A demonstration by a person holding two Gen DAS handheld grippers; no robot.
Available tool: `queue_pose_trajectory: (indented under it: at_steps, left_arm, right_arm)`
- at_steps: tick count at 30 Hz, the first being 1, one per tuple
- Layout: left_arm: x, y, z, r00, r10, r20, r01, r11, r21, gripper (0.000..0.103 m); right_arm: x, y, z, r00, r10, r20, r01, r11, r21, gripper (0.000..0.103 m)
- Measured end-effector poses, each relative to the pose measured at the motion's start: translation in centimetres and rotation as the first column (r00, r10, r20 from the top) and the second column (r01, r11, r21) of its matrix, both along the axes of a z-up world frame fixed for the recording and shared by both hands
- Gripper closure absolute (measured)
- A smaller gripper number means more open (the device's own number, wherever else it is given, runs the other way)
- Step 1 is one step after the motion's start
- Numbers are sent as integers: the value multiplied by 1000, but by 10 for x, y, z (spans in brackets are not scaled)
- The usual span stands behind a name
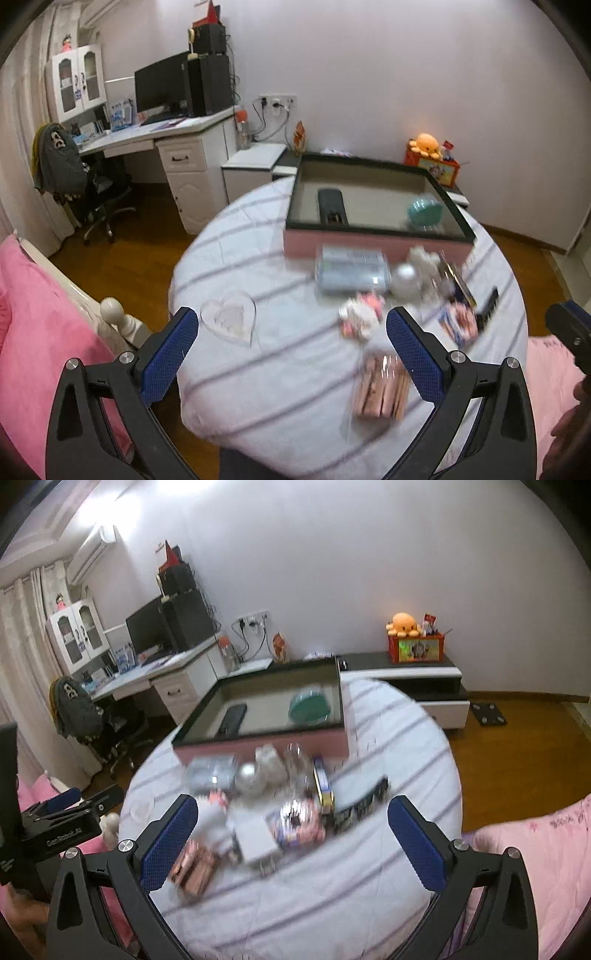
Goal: Organize rigid objects
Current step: 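Grasp the rose-gold cup with the left tool while the right tool grasps the white charger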
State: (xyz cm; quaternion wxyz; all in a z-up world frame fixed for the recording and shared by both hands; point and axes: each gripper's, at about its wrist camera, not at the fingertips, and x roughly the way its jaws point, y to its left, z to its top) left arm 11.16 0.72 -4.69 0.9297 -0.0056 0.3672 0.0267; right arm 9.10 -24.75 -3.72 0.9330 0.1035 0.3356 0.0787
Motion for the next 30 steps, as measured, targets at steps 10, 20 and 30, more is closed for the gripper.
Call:
queue_pose_trajectory:
  at_steps: [10,20,30]
  left_arm:
    - [-23,-10,-17,999,-23,-38,23,1000,4,0]
    - [-19,-25,-39,993,-82,-88,81,997,-15,0]
    - [-4,-46,-76,977,-143,-158,143,990,-13,0]
  right_arm:
    - [-17,3,-11,999,26,-29,-27,1000,-16,0]
    - [-8,6,-27,995,42,-91,-45,998,-34,0]
    - [13,19,-63,977,117,-179,-120,993,-4,9]
